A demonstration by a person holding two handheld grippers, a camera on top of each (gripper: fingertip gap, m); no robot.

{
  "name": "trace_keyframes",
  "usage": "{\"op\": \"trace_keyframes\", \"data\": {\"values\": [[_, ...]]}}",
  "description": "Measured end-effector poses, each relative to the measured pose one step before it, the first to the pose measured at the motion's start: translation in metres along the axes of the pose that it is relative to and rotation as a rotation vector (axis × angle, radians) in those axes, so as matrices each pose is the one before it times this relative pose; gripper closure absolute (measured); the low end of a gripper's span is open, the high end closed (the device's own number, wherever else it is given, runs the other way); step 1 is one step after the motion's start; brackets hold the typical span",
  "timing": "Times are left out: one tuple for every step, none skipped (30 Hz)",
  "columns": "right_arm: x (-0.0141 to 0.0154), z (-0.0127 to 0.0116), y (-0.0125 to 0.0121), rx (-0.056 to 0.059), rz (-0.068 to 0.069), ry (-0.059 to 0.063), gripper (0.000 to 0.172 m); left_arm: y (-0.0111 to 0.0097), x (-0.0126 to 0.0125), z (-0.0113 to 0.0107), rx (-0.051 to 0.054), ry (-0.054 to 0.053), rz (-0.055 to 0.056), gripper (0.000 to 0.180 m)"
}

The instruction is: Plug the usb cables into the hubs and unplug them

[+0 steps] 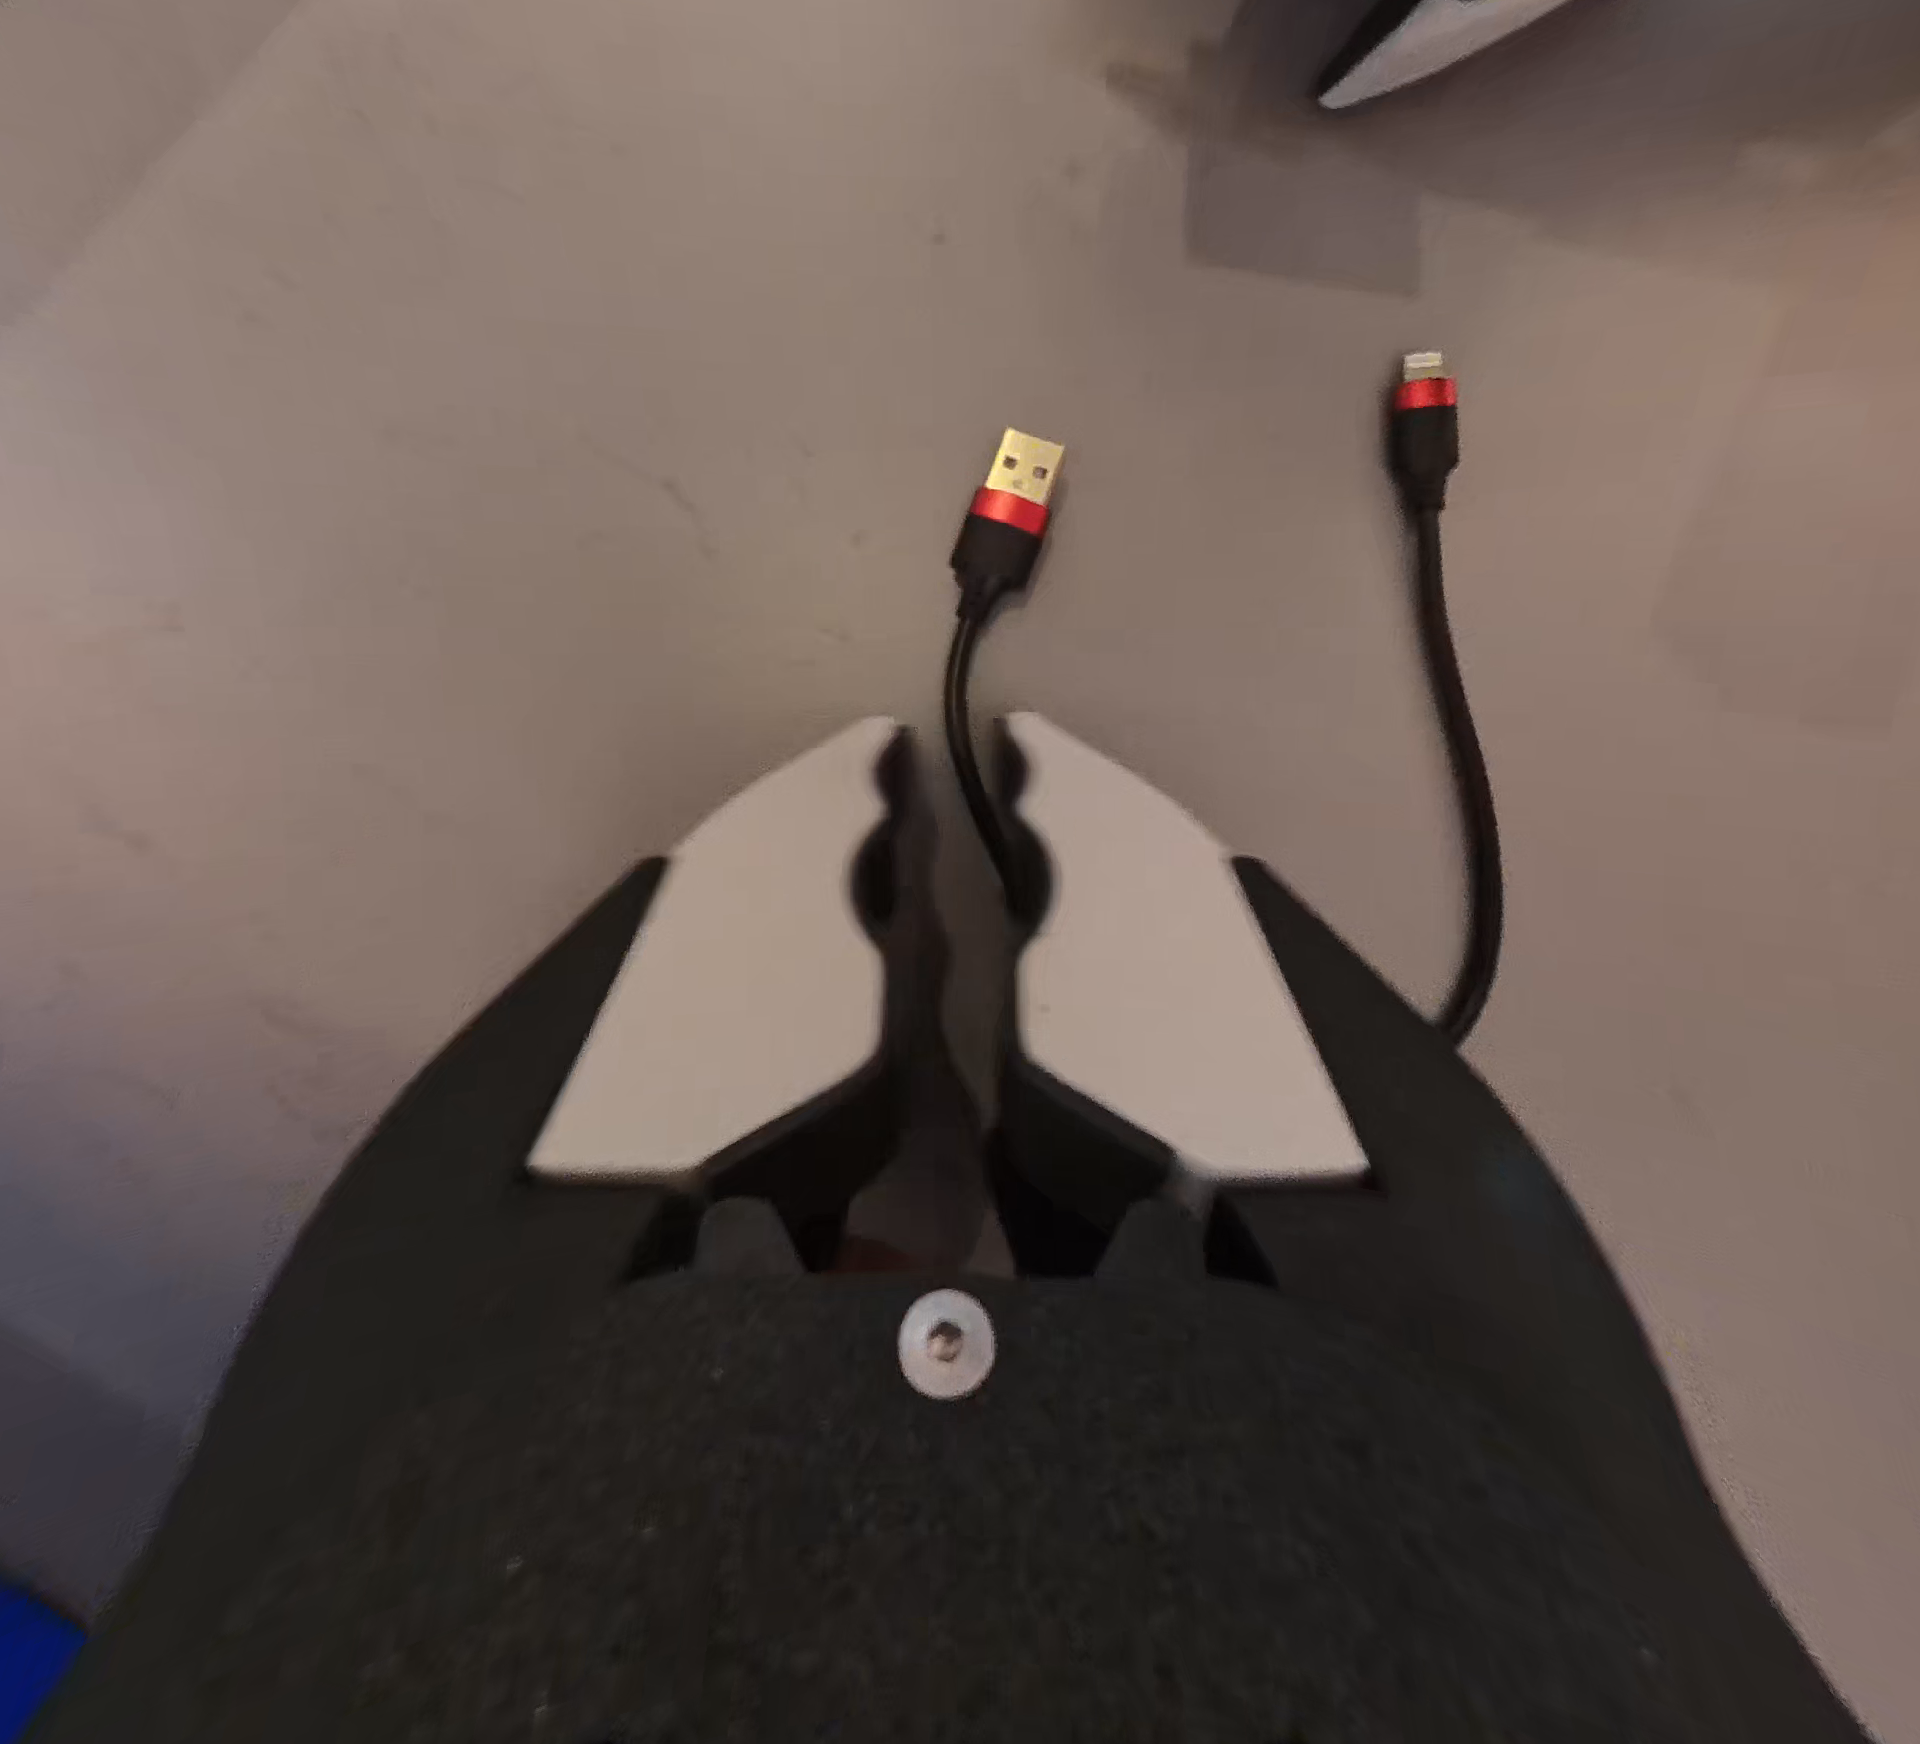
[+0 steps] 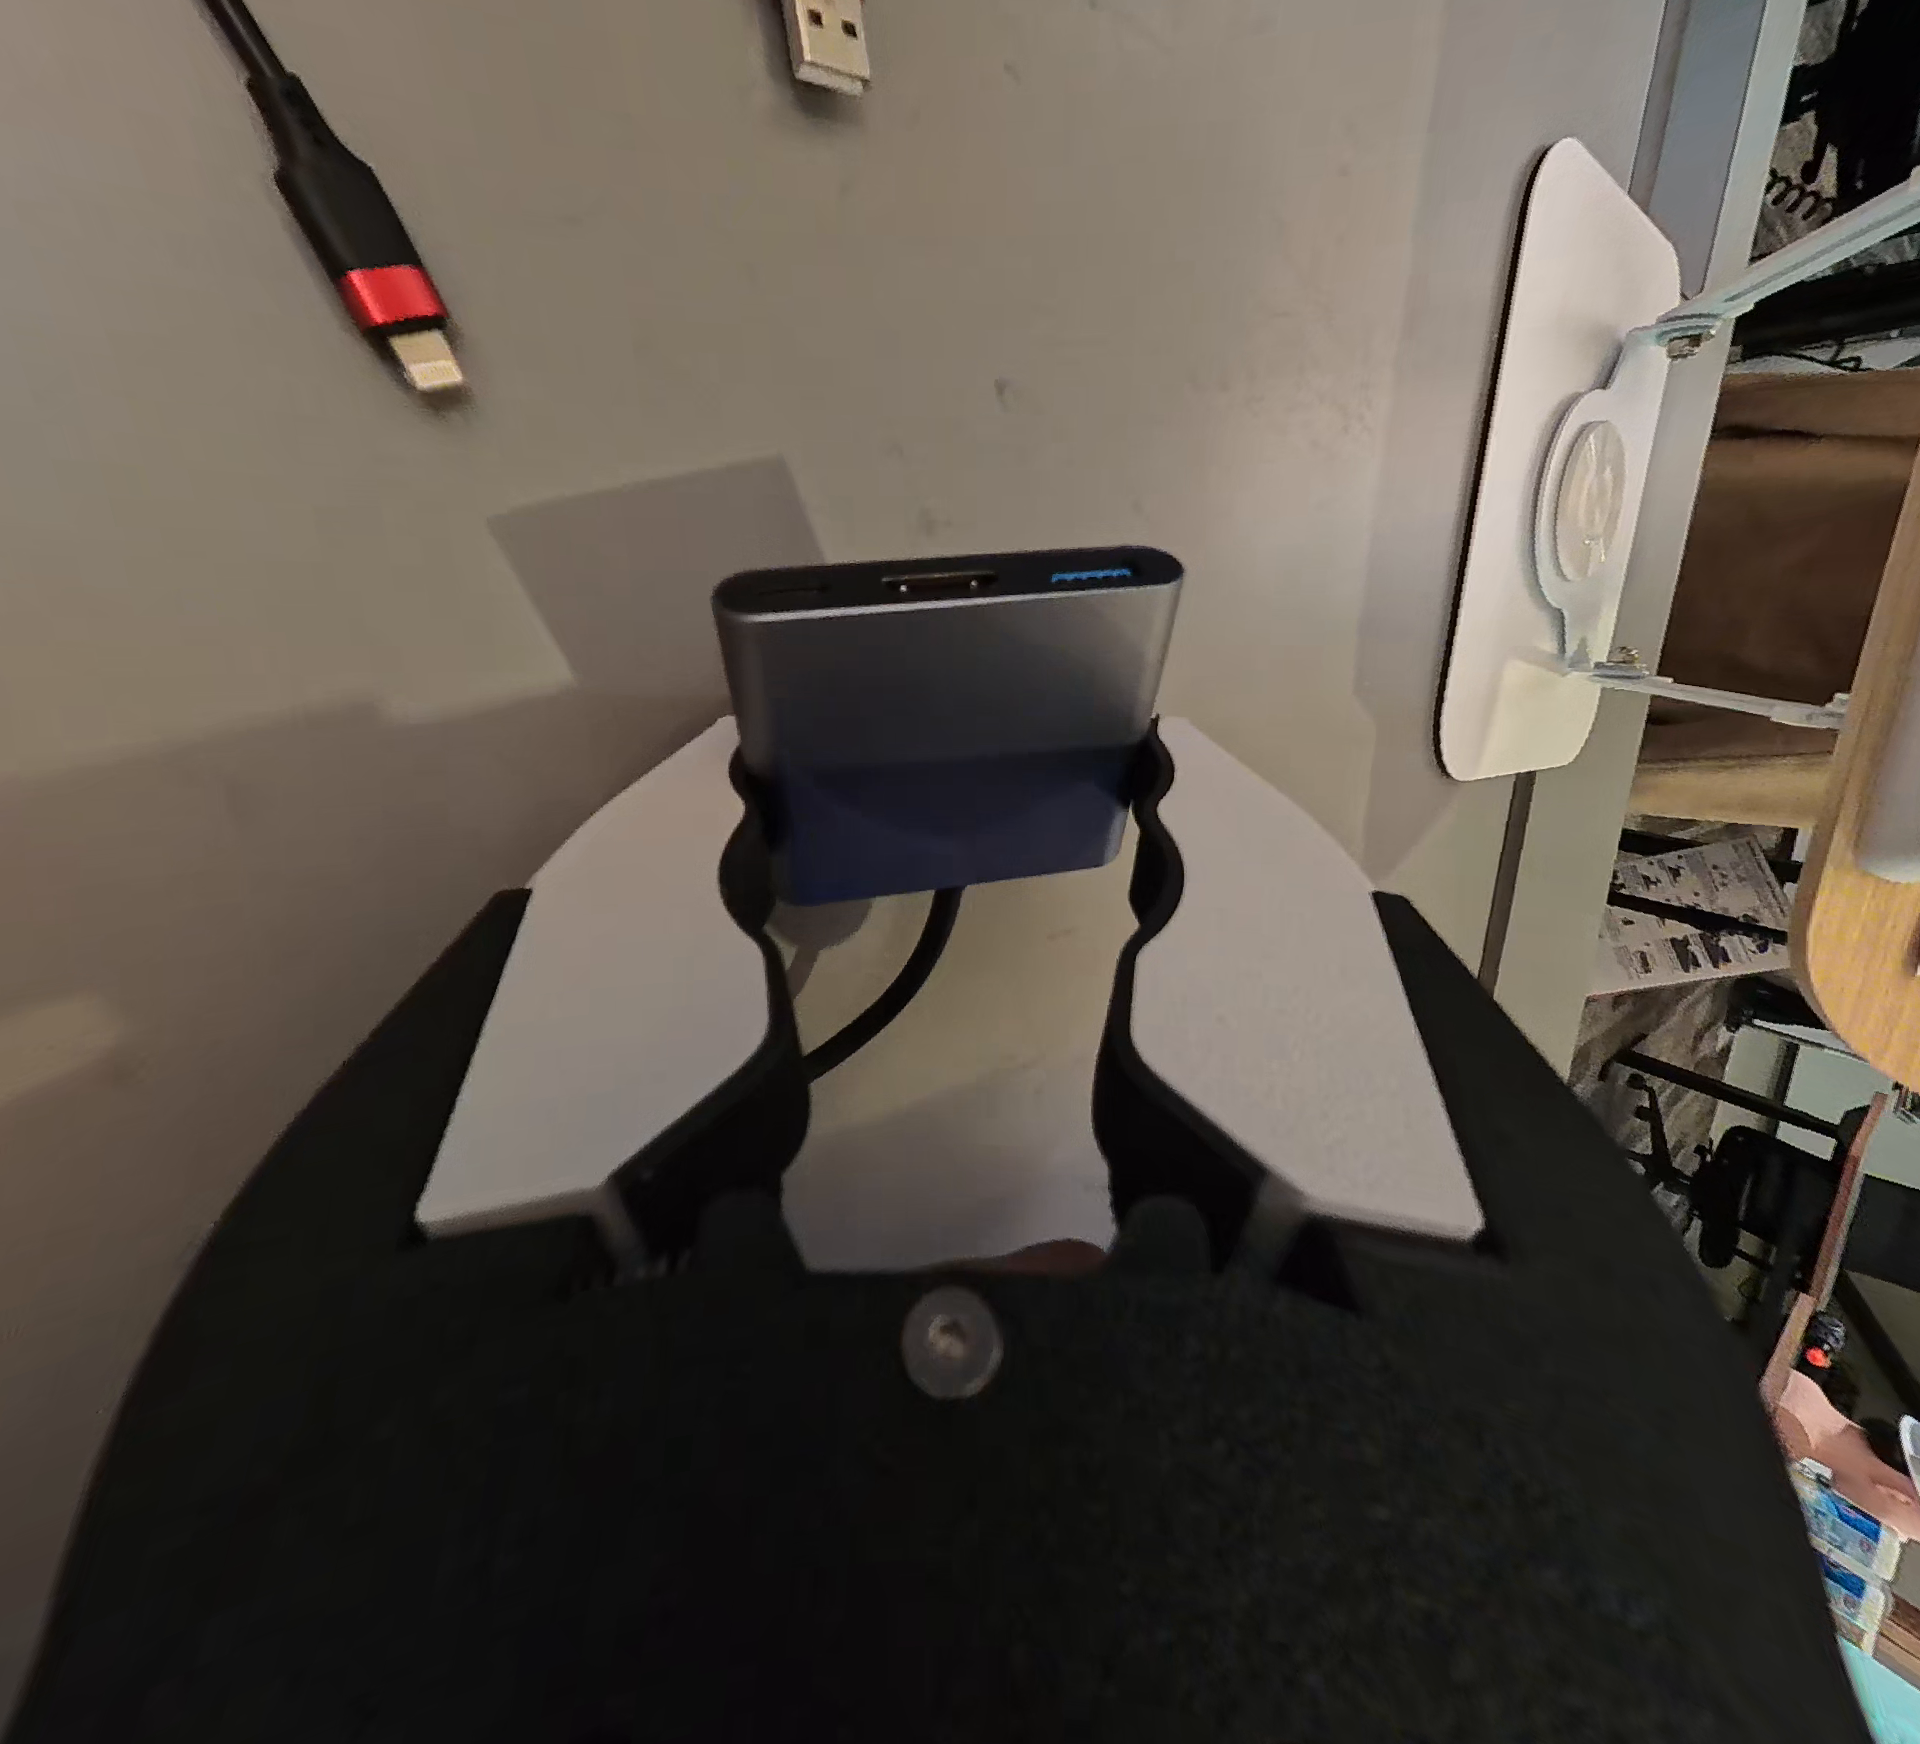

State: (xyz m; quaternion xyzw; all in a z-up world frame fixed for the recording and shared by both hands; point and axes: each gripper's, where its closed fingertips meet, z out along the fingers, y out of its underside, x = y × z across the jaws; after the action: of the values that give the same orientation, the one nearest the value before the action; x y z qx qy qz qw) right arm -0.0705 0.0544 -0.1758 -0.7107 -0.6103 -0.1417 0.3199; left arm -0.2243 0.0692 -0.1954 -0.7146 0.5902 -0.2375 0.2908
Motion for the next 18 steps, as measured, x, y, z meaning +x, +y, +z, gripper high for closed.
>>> {"op": "trace_keyframes", "data": {"values": [[0.00012, -0.00007, 0.00028, 0.0018, 0.0020, -0.0004, 0.105, 0.00038, 0.00353, -0.00021, -0.0031, 0.0201, 0.0129, 0.177], [0.00055, -0.00023, -0.00012, 0.0030, 0.0007, 0.0027, 0.105, 0.00012, 0.00360, 0.00000, -0.0021, 0.0167, 0.0203, 0.177], [0.00079, -0.00035, -0.00031, 0.0066, 0.0023, 0.0030, 0.105, -0.00062, 0.00545, 0.00046, 0.0025, 0.0234, 0.0225, 0.177], [0.00056, -0.00046, -0.00074, 0.0105, 0.0075, -0.0005, 0.105, -0.00133, 0.00426, 0.00119, 0.0067, 0.0058, 0.0271, 0.178], [0.00060, -0.00057, -0.00110, 0.0148, 0.0106, -0.0021, 0.105, -0.00159, 0.00102, 0.00068, 0.0028, -0.0160, 0.0228, 0.178], [0.00007, -0.00060, -0.00118, 0.0167, 0.0135, -0.0067, 0.105, -0.00099, -0.00161, -0.00003, -0.0046, -0.0307, 0.0268, 0.178], [-0.00024, -0.00064, -0.00072, 0.0118, 0.0164, -0.0103, 0.105, -0.00216, -0.00299, -0.00189, -0.0033, -0.0342, 0.0238, 0.178], [0.00010, -0.00055, -0.00031, 0.0043, 0.0127, -0.0054, 0.105, -0.00459, -0.00349, -0.00423, 0.0031, -0.0291, 0.0080, 0.178], [-0.00136, -0.00081, -0.00087, 0.0036, 0.0076, -0.0115, 0.105, -0.00593, -0.00222, -0.00577, 0.0029, -0.0238, 0.0089, 0.178], [-0.00286, -0.00094, -0.00182, 0.0063, 0.0055, -0.0205, 0.105, -0.00676, -0.00143, -0.00671, 0.0047, -0.0312, 0.0199, 0.178], [-0.00401, -0.00118, -0.00235, 0.0081, 0.0059, -0.0278, 0.105, -0.00675, 0.00141, -0.00674, 0.0020, -0.0185, 0.0207, 0.178], [-0.00598, -0.00099, -0.00187, 0.0011, 0.0136, -0.0435, 0.105, -0.00608, 0.00123, -0.00567, 0.0019, -0.0257, 0.0262, 0.178], [-0.00675, -0.00018, -0.00030, -0.0143, 0.0145, -0.0504, 0.105, -0.00410, 0.00167, -0.00403, -0.0024, -0.0212, 0.0289, 0.178], [-0.00513, 0.00062, 0.00127, -0.0297, 0.0070, -0.0389, 0.104, -0.00157, 0.00262, -0.00197, -0.0103, -0.0071, 0.0179, 0.178], [-0.00120, 0.00086, 0.00268, -0.0411, -0.0031, -0.0115, 0.105, -0.00073, 0.00151, -0.00066, -0.0063, -0.0067, 0.0085, 0.178], [-0.00071, 0.00091, 0.00472, -0.0583, -0.0009, -0.0091, 0.105, 0.00085, 0.00221, 0.00047, -0.0074, 0.0066, 0.0019, 0.178], [-0.00014, 0.00074, 0.00475, -0.0581, -0.0033, -0.0018, 0.105, 0.00249, 0.00160, 0.00154, -0.0118, 0.0084, -0.0015, 0.178], [-0.00121, 0.00096, 0.00255, -0.0393, -0.0020, -0.0061, 0.104, 0.00286, -0.00085, 0.00184, -0.0107, -0.0063, 0.0019, 0.178]]}}
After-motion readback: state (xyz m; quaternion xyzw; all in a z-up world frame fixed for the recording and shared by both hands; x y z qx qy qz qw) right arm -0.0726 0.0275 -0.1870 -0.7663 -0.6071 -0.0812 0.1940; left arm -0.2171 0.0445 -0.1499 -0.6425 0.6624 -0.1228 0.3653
